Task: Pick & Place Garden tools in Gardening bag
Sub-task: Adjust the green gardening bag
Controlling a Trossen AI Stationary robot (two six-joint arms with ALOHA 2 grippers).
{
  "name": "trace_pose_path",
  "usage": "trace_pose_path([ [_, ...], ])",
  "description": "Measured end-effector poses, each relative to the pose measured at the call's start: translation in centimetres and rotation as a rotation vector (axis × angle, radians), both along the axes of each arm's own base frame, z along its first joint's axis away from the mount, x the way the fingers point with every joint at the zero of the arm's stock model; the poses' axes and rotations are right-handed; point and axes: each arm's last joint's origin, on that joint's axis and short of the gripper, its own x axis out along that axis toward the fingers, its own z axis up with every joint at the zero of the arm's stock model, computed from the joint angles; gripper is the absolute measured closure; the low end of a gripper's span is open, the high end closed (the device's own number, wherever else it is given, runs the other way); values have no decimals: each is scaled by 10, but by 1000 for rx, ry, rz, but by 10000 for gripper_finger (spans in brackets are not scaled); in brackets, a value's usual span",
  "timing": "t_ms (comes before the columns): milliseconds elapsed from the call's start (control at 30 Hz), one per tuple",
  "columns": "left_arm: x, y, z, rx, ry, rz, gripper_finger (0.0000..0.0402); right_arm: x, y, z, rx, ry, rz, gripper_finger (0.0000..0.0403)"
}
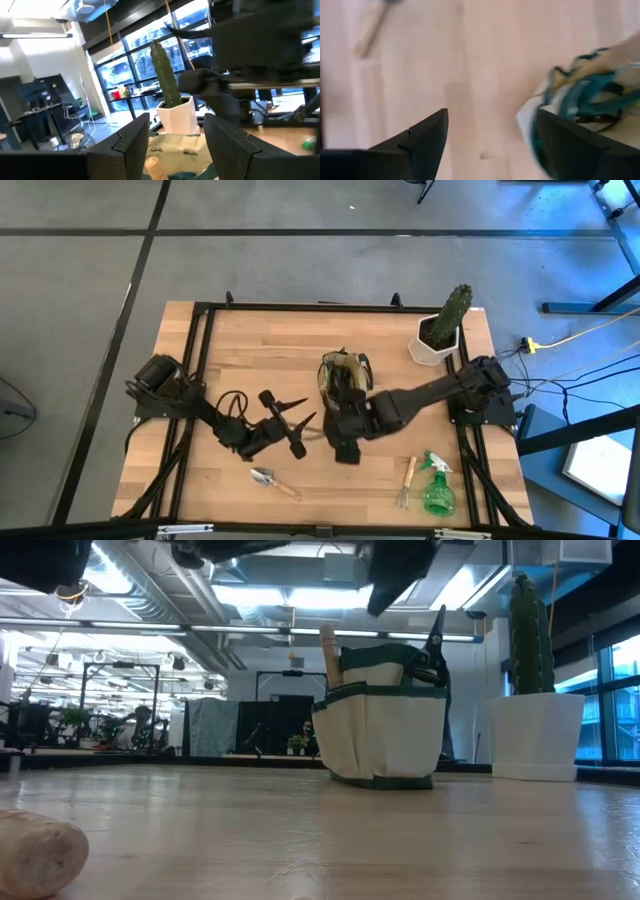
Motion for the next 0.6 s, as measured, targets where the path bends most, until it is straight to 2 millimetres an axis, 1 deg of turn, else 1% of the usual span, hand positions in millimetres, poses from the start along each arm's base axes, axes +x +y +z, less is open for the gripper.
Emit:
trace_pose_path([
  [133, -4, -4, 5, -2, -8, -14, 220, -15, 31, -2, -24, 5, 92, 98],
  [300, -5, -4, 5, -1, 6, 6, 220, -42, 70, -4, -92, 3, 150, 98],
  [400, -4, -2, 4, 0, 16, 20, 220, -57, 92, -3, -150, -60, 143, 98],
  [500, -4, -2, 4, -5, 18, 31, 220, -70, 115, -1, -212, -176, 163, 98],
  [600, -4, -2, 4, -14, 12, 28, 220, -81, 131, -5, -228, -228, 195, 98],
])
